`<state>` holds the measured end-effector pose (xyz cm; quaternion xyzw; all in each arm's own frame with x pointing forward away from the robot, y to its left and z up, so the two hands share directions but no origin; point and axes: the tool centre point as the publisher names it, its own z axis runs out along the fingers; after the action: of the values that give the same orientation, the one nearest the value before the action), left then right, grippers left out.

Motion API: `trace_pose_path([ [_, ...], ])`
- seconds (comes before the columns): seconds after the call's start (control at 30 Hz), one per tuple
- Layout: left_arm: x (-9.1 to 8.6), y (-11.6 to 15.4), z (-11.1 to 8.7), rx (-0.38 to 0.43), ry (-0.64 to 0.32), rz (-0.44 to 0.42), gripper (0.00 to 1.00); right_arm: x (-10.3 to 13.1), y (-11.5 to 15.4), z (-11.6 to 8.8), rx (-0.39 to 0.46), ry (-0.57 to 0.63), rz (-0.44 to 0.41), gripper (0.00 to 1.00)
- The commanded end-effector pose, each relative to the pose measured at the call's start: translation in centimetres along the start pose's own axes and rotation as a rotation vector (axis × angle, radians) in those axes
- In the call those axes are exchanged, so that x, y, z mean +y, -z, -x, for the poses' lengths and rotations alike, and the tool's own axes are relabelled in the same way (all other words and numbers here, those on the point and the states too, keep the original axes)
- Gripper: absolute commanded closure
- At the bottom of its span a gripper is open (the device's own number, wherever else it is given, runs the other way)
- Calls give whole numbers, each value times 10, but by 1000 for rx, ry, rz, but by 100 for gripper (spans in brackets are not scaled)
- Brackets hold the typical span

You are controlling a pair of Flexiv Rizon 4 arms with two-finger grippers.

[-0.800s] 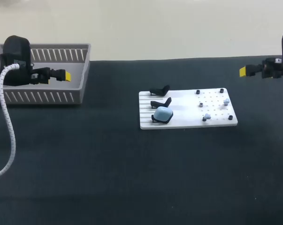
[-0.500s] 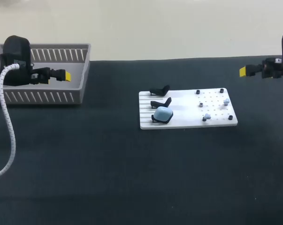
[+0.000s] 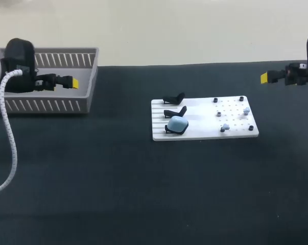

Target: Pick up each earbud case from the left stands, insert the matching earbuds, close the lid, and place the case in the box.

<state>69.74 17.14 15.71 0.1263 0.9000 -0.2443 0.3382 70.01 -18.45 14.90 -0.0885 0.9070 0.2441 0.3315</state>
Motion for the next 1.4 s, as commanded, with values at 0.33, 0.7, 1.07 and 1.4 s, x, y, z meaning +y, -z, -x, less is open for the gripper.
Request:
trace_pose_path([
  [0.33, -26, -8, 20, 3, -322, -304, 0, 0, 1, 0, 1, 0, -1, 0],
  [0.7, -56, -25, 11, 58, -632, -456, 0, 0, 1, 0, 1, 0, -1, 0],
  [1.07, -76, -41, -2, 120, -817, -556, 0, 0, 1, 0, 1, 0, -1, 0],
  [1.4, -76, -41, -2, 120, -817, -556, 0, 0, 1, 0, 1, 0, -1, 0],
])
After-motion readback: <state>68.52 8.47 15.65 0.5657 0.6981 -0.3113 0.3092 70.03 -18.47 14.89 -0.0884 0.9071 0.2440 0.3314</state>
